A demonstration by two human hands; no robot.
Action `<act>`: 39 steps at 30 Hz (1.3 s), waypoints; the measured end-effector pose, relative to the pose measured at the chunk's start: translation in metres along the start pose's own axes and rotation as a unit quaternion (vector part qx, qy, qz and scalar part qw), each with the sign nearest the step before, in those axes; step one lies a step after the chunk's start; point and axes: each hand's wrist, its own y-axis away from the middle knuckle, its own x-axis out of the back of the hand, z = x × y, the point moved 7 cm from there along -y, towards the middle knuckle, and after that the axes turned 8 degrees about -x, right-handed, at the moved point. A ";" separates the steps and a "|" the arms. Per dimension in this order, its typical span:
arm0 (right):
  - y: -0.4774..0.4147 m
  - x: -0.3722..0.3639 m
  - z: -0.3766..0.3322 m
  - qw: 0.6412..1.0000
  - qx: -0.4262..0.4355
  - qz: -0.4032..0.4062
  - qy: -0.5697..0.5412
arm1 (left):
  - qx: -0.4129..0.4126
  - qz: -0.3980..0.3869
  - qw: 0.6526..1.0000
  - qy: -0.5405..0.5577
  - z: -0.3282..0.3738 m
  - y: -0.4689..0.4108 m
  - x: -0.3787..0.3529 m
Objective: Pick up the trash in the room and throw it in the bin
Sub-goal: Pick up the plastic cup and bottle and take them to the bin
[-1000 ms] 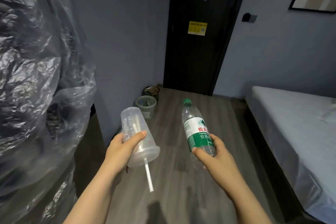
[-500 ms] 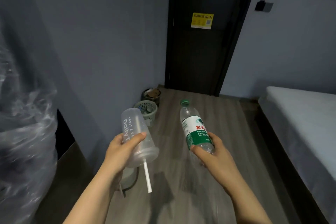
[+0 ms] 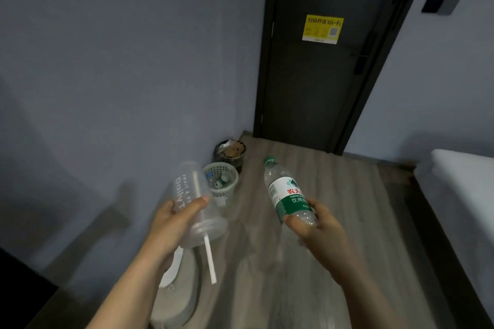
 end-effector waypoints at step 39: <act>-0.661 -0.173 -0.145 0.950 -0.035 -0.152 0.271 | 0.150 0.174 0.963 -0.143 -0.045 -0.566 -0.103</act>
